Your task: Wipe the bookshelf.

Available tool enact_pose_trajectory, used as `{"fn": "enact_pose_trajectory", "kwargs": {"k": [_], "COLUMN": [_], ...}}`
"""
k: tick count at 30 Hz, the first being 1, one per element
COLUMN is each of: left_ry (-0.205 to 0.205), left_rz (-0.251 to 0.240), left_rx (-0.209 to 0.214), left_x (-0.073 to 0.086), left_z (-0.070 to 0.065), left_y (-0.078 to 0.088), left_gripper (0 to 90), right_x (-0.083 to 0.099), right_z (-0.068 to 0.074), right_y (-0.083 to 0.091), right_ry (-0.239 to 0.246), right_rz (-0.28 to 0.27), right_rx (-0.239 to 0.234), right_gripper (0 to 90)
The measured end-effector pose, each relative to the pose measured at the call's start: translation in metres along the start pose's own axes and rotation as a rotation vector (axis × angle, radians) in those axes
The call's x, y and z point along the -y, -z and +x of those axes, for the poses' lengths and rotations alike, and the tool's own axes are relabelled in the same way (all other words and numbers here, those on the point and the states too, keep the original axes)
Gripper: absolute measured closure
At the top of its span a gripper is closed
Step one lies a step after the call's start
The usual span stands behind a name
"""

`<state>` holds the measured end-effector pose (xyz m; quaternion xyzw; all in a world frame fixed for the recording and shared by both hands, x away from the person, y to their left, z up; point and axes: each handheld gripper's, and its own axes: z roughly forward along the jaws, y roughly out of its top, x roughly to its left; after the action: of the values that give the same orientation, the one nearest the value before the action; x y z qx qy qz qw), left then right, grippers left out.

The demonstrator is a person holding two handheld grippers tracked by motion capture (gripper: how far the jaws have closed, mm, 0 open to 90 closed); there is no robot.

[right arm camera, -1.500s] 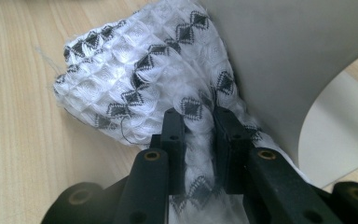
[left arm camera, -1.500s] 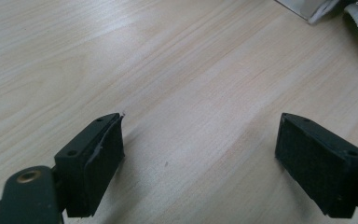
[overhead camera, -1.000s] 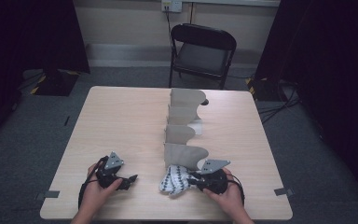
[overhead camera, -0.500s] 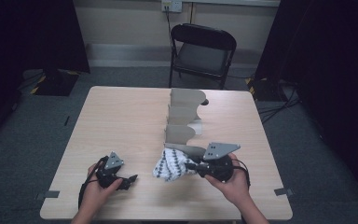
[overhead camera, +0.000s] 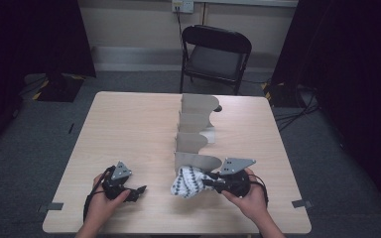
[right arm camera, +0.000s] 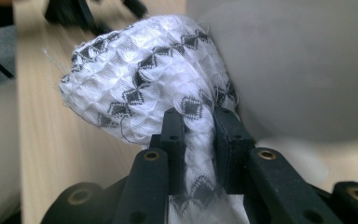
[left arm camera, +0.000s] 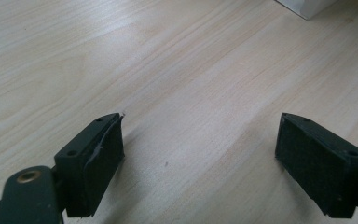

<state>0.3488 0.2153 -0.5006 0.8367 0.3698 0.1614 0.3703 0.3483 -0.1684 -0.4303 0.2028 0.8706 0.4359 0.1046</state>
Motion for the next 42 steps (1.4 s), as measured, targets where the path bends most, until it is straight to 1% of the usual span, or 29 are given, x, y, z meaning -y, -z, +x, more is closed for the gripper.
{"fn": "enact_pose_trajectory", "kwargs": {"k": [4,8,10,13,15,17,18,20,21,23,24,26,27,28,29,31,33,35,36,40,42], "left_ry": [0.000,0.000,0.001,0.002,0.002,-0.001,0.002,0.000,0.005,0.000,0.004,-0.002,0.006,0.001,0.003,0.000,-0.001,0.000,0.005,0.000,0.000], "left_rz": [0.000,0.000,0.000,0.000,0.000,0.000,0.000,0.000,-0.004,0.000,-0.003,0.001,-0.003,-0.001,-0.002,0.000,0.000,0.000,-0.004,0.000,0.000], "left_rx": [0.000,0.000,0.001,0.001,0.000,-0.001,0.000,-0.001,0.000,-0.001,-0.001,-0.001,0.000,-0.001,-0.001,-0.001,0.000,-0.001,-0.001,0.000,-0.001], "left_x": [0.000,0.000,0.000,0.000,0.000,0.000,0.000,0.000,0.000,0.000,0.000,0.000,0.000,0.000,0.000,0.000,0.000,0.000,0.000,0.000,0.000], "left_z": [0.000,0.000,0.000,0.000,0.000,0.000,0.000,0.000,0.000,0.000,0.000,0.000,0.000,0.000,0.000,0.000,0.000,0.000,0.000,0.000,0.000], "left_y": [0.000,0.000,0.000,0.000,0.000,0.000,0.000,0.000,0.000,0.000,0.000,0.000,0.000,0.000,0.000,0.000,0.000,0.000,0.000,0.000,0.000], "left_gripper": [15.1,15.1,15.1,15.1,15.1,15.1,15.1,15.1,15.1,15.1,15.1,15.1,15.1,15.1,15.1,15.1,15.1,15.1,15.1,15.1,15.1], "right_x": [0.032,0.054,0.059,0.054,0.050,0.045,0.039,0.030,0.023,0.008,-0.001,-0.013,-0.017,-0.019,-0.018,-0.010,0.010,0.028,0.042,0.064,0.072], "right_z": [-0.008,-0.011,-0.011,-0.011,-0.012,-0.011,-0.010,-0.009,-0.010,-0.011,-0.012,-0.012,-0.012,-0.012,-0.013,-0.014,-0.017,-0.020,-0.022,-0.027,-0.029], "right_y": [-0.012,-0.018,-0.017,-0.009,-0.002,0.008,0.017,0.028,0.036,0.053,0.063,0.076,0.082,0.086,0.086,0.081,0.067,0.052,0.043,0.028,0.024], "right_ry": [-0.035,-0.065,-0.069,-0.054,-0.057,-0.050,-0.038,-0.021,-0.017,-0.001,0.013,0.028,0.034,0.036,0.037,0.035,0.012,-0.006,-0.023,-0.055,-0.069], "right_rz": [0.063,0.091,0.082,0.084,0.065,0.048,0.033,0.017,-0.003,-0.051,-0.083,-0.123,-0.143,-0.156,-0.158,-0.148,-0.107,-0.048,-0.013,0.051,0.068], "right_rx": [0.007,0.001,-0.004,0.005,0.008,0.009,0.011,0.019,0.023,0.032,0.035,0.049,0.053,0.055,0.055,0.049,0.034,0.036,0.035,0.040,0.042], "right_gripper": [75.3,75.0,75.0,74.9,74.9,74.9,74.9,74.9,74.9,74.9,74.8,74.8,74.8,74.8,74.8,74.8,74.7,74.7,74.7,74.6,74.3]}}
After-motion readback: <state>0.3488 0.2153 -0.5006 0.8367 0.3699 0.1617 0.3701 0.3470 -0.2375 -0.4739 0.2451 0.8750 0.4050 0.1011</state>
